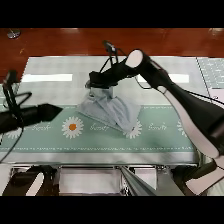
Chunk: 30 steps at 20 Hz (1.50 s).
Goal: Fold the shirts.
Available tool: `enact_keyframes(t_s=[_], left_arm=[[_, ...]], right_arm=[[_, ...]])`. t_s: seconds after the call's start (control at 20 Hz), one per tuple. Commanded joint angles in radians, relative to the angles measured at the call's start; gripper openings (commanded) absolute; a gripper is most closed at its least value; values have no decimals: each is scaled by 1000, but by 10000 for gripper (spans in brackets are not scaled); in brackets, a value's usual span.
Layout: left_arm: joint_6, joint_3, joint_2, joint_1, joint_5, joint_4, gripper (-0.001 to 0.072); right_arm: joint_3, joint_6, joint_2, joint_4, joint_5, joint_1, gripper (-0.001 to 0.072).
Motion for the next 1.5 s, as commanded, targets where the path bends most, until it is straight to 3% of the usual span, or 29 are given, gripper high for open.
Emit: enact_keyframes(t_s=[0.0,0.2,0.3,0.4,0.5,0.6,0.7,0.8,0.9,1.05,1.15,1.3,1.45], left_arm=[[-32,-221,100,7,64,-66,20],[-30,-239,100,7,108,-66,20],[-30,-239,100,7,126,-66,20],[-30,-239,100,7,135,-65,20],[-30,-239,100,7,148,-65,20],[-30,-239,100,7,163,-65,20],[-30,-239,100,7,165,-65,20],[-30,-239,100,7,165,-65,20],[-31,-239,100,7,165,-66,20],[-31,-239,100,7,165,-65,20],[-32,-239,100,7,164,-66,20],[-31,-239,100,7,165,-65,20],[-31,-239,100,7,164,-66,20]], right_arm=[[86,25,-114,-4,78,12,621],[89,-4,33,-82,386,-153,621],[87,-5,180,-268,518,-252,621],[26,-5,360,-456,557,-345,621],[-148,0,547,-503,487,-439,621],[-466,57,762,-502,290,-530,621],[-863,225,955,-475,46,-583,621],[-1168,343,1042,-330,-135,-582,620],[-1361,293,1035,-90,-281,-532,619],[-1385,245,932,-27,-383,-419,618],[-1337,203,820,15,-382,-375,618],[-1220,7,632,203,-313,-341,618],[-1071,-115,448,291,-210,-300,616]])
